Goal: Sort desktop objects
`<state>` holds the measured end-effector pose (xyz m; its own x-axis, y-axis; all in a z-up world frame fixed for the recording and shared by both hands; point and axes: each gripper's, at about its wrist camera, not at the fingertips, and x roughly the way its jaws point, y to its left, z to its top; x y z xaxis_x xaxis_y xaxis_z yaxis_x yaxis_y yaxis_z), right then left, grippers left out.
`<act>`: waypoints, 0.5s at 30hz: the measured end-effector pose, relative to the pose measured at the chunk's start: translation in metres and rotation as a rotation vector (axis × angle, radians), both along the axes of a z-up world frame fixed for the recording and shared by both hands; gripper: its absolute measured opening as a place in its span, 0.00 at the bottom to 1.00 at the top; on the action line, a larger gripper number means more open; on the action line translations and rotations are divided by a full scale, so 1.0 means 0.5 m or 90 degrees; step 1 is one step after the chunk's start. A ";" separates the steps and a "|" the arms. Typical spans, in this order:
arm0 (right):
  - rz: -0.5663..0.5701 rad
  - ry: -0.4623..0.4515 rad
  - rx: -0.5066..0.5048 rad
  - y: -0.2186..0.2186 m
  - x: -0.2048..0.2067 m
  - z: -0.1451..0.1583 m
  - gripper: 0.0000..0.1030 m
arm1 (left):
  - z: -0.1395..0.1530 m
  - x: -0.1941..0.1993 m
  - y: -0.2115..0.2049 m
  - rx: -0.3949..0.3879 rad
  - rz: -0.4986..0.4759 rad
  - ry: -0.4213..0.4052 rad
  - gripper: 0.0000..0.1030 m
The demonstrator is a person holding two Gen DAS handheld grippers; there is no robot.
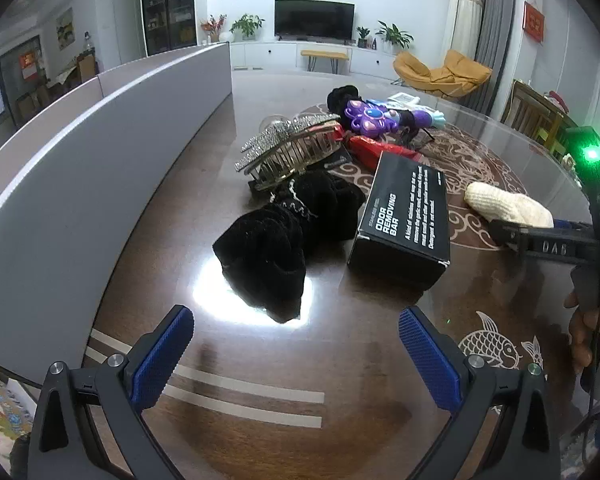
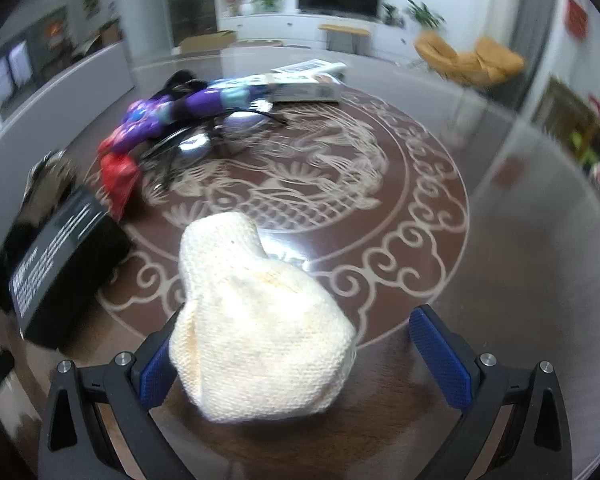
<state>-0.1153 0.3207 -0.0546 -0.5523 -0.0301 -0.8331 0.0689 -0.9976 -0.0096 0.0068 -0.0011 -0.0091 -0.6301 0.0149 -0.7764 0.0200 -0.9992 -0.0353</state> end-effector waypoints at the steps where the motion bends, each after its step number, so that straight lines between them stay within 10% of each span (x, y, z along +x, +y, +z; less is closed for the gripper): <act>1: -0.005 0.003 -0.004 0.004 -0.001 0.001 1.00 | 0.000 0.000 0.001 0.005 -0.007 -0.003 1.00; 9: 0.004 0.016 0.003 -0.004 0.001 0.004 1.00 | 0.003 -0.015 -0.008 0.014 0.015 0.003 1.00; 15: 0.006 0.024 -0.045 0.009 0.012 0.008 1.00 | -0.012 -0.055 -0.001 -0.067 0.067 -0.007 1.00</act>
<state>-0.1094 0.3254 -0.0504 -0.5830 -0.0942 -0.8070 0.0798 -0.9951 0.0585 -0.0207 -0.0017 -0.0153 -0.6157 -0.1323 -0.7768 0.1242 -0.9898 0.0702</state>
